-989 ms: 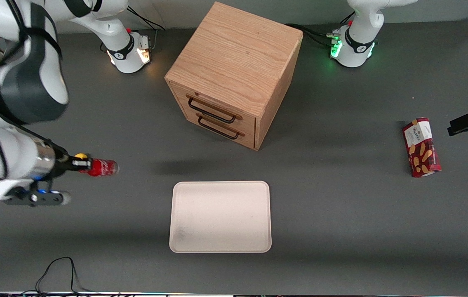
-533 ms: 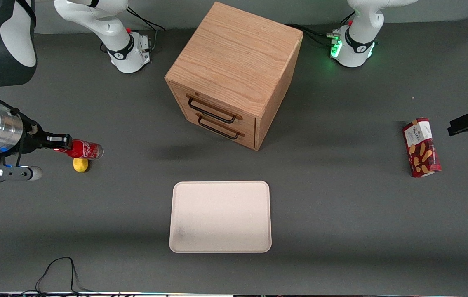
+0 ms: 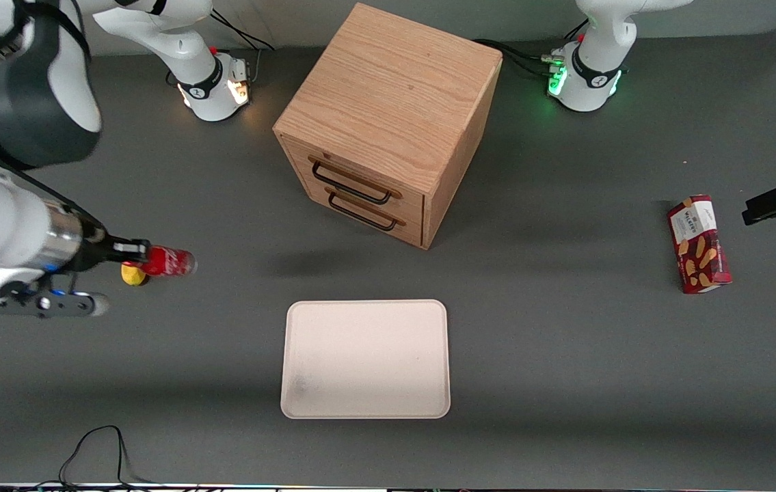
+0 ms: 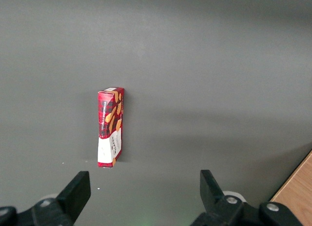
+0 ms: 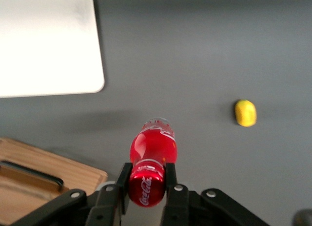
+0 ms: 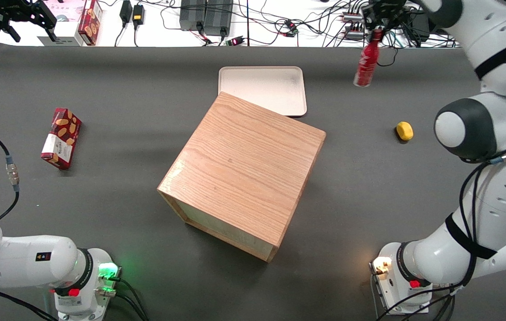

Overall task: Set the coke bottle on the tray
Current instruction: 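Carry the bottle over the tray's rim and lower it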

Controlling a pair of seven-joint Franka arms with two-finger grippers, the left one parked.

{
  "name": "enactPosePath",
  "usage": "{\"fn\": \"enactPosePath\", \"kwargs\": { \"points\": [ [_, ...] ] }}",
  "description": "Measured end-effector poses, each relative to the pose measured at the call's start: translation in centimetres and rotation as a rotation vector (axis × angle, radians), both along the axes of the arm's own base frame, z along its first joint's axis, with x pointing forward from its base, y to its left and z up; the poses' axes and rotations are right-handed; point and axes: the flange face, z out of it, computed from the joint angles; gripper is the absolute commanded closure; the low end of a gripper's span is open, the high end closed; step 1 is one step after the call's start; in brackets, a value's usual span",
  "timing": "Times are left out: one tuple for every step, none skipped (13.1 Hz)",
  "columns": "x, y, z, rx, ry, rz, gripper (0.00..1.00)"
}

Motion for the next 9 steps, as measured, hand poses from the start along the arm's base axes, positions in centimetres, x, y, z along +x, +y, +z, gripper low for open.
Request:
{"fn": "enactPosePath", "kwargs": {
  "points": [
    [1.0,1.3,-1.6,0.008,-0.018,-0.021,1.0],
    [1.9,2.5,-3.1,0.018,-0.041,-0.043,1.0],
    [2.8,3.5,-4.4,0.029,-0.069,-0.07,1.0],
    [3.7,4.3,-5.6,0.041,-0.103,-0.102,1.0],
    [4.7,5.1,-6.7,0.054,-0.143,-0.137,1.0],
    [5.6,6.1,-7.8,0.068,-0.185,-0.176,1.0],
    [6.3,7.1,-9.1,0.082,-0.216,-0.205,1.0],
    [6.8,8.1,-10.3,0.093,-0.24,-0.224,1.0],
    [7.4,8.9,-11.5,0.103,-0.259,-0.238,1.0]
  ]
}}
